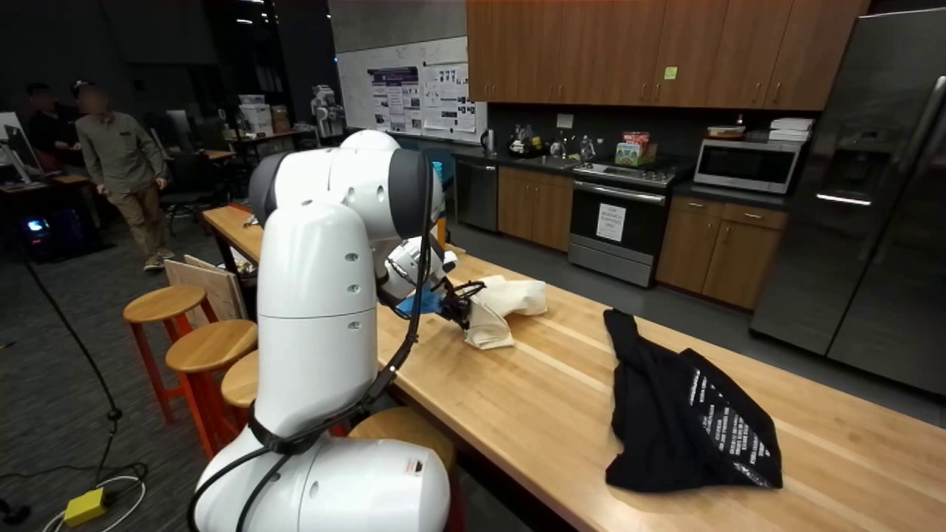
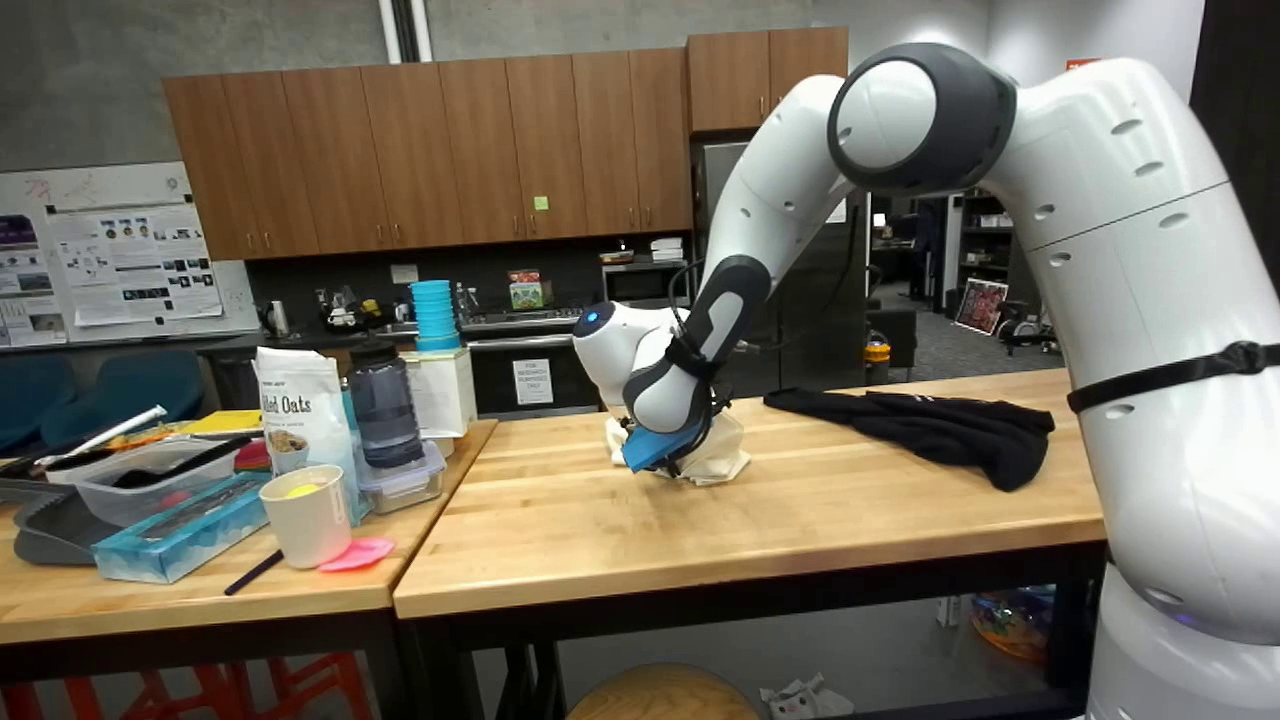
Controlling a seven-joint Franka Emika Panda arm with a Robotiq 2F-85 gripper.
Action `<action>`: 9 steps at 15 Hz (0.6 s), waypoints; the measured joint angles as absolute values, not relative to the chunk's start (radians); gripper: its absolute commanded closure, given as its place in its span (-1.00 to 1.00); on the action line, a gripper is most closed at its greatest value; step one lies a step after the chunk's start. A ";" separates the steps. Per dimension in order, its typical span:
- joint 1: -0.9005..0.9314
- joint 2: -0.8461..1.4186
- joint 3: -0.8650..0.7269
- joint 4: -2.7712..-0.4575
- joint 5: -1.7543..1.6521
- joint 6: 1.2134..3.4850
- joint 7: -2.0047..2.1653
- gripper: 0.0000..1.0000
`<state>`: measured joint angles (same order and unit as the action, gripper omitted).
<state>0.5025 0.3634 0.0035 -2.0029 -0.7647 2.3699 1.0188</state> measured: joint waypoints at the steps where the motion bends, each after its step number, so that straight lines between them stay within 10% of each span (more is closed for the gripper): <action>1: 0.497 0.349 0.011 -2.026 -0.780 2.378 1.046 1.00; 9: 0.365 0.305 0.047 -2.092 -0.822 2.448 1.014 1.00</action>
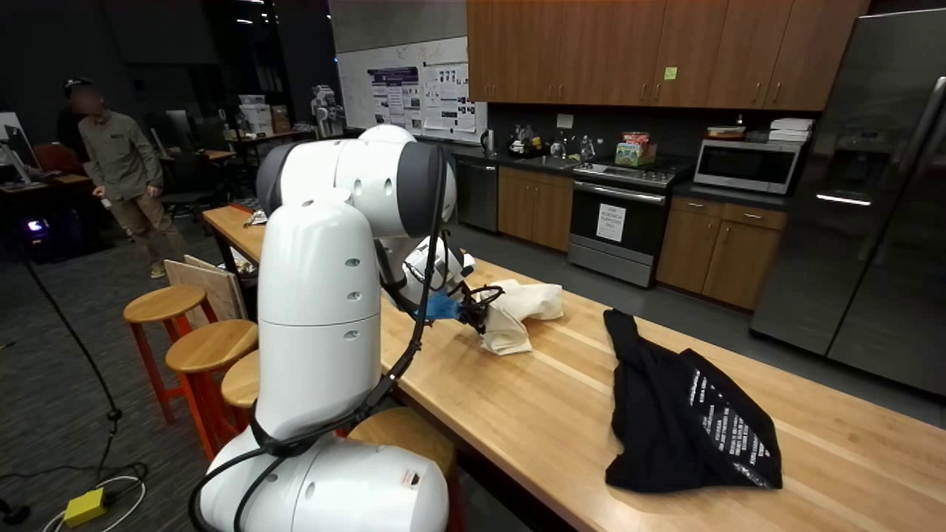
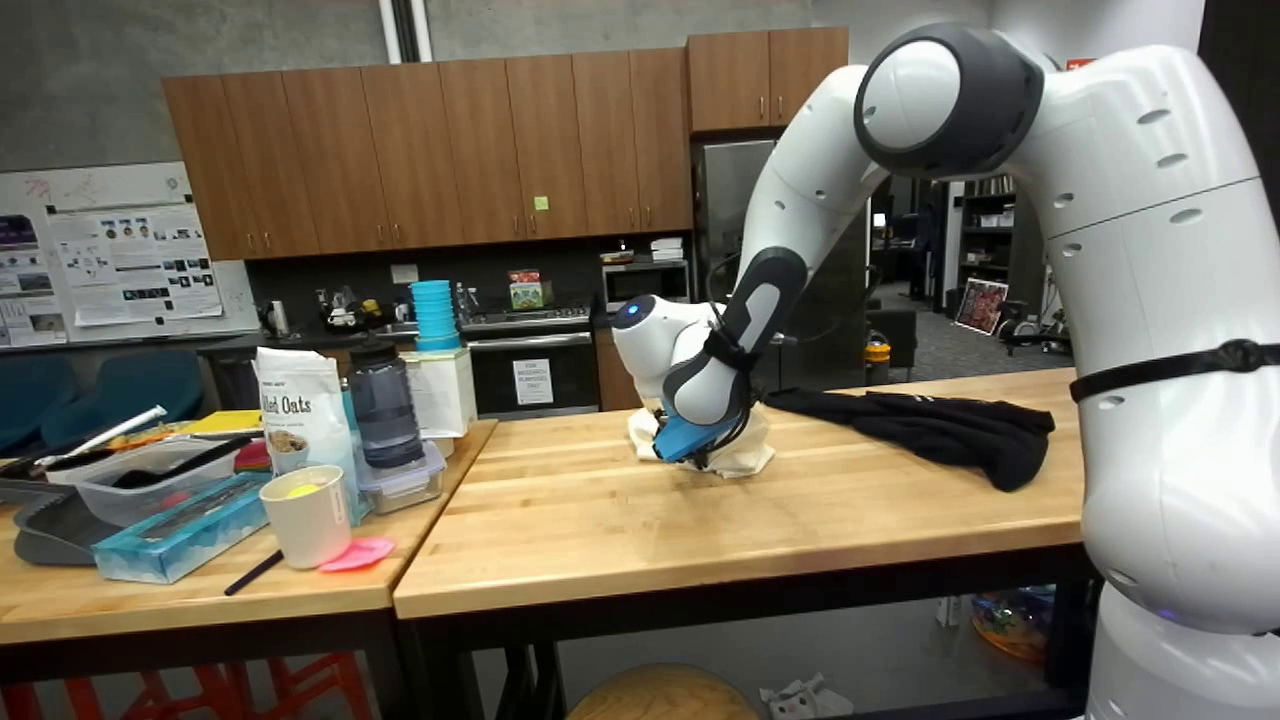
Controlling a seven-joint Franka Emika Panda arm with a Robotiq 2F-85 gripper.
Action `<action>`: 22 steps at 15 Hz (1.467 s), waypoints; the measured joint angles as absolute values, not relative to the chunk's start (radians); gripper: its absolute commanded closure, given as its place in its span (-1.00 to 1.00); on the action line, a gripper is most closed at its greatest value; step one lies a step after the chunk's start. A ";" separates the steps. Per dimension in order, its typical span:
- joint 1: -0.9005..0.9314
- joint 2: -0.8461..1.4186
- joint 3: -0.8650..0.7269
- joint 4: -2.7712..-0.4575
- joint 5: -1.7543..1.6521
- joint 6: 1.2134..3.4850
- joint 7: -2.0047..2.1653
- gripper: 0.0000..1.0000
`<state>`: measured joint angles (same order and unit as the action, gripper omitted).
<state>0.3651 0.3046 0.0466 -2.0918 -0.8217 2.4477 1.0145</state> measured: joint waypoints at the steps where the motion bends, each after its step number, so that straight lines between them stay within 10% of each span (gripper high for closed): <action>1: 0.341 0.301 0.046 -2.091 -0.819 2.451 0.981 1.00; 22: 0.176 0.270 0.043 -1.962 -0.623 2.419 0.506 1.00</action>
